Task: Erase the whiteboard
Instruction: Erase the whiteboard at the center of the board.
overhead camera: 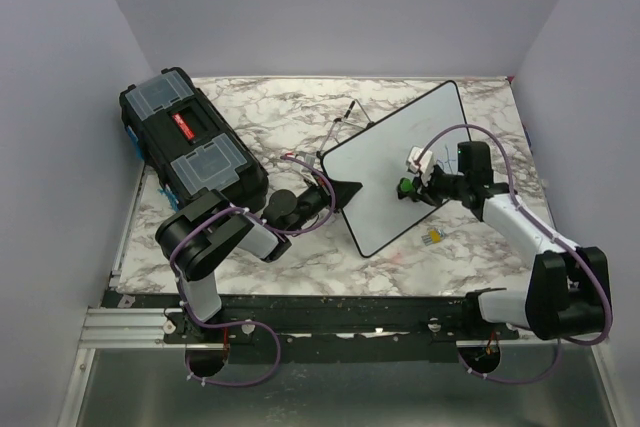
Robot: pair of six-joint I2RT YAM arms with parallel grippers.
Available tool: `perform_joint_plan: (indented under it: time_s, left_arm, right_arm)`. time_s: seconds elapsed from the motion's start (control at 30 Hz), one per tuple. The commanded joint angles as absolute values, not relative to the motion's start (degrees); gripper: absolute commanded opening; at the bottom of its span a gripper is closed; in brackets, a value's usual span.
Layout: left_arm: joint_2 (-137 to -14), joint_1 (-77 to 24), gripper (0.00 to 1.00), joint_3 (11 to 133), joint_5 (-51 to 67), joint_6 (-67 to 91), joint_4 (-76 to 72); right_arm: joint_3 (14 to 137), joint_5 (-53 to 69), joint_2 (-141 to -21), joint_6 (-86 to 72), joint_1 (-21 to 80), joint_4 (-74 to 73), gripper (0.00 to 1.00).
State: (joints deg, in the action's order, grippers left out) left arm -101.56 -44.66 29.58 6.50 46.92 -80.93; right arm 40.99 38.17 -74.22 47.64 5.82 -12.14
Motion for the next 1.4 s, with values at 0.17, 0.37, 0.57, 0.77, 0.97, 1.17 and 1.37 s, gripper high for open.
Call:
perform_joint_plan:
  time_s: [0.17, 0.37, 0.57, 0.77, 0.97, 1.17, 1.37]
  left_arm:
    - [-100.99, -45.93, 0.00, 31.73, 11.77, 48.57, -91.16]
    - [-100.83, -45.93, 0.00, 31.70, 11.82, 48.54, -91.22]
    - [-100.68, -45.90, 0.00, 31.63, 11.78, 48.50, -91.21]
    - [-100.68, -45.92, 0.00, 31.83, 11.80, 48.48, -91.22]
    - [-100.37, -45.90, 0.00, 31.52, 11.60, 48.21, -91.18]
    - [-100.83, -45.85, 0.00, 31.98, 11.87, 48.47, -91.17]
    - [-100.56, -45.85, 0.00, 31.79, 11.89, 48.23, -91.17]
  right_arm:
    - [36.72, 38.20, -71.63, 52.48, 10.63, -17.44, 0.01]
    - [34.96, 31.76, -71.28, 51.09, 6.43, -14.43, 0.01]
    - [38.30, 29.97, -73.23, 49.27, 3.19, -11.82, 0.01]
    - [44.65, 34.63, -76.35, 45.96, 3.04, -10.72, 0.01]
    - [44.03, 40.65, -76.24, 44.18, 6.36, -11.36, 0.01]
    - [37.89, 42.12, -72.77, 47.76, 10.89, -14.33, 0.01]
    - [36.13, 33.59, -71.77, 48.40, 8.66, -15.12, 0.01]
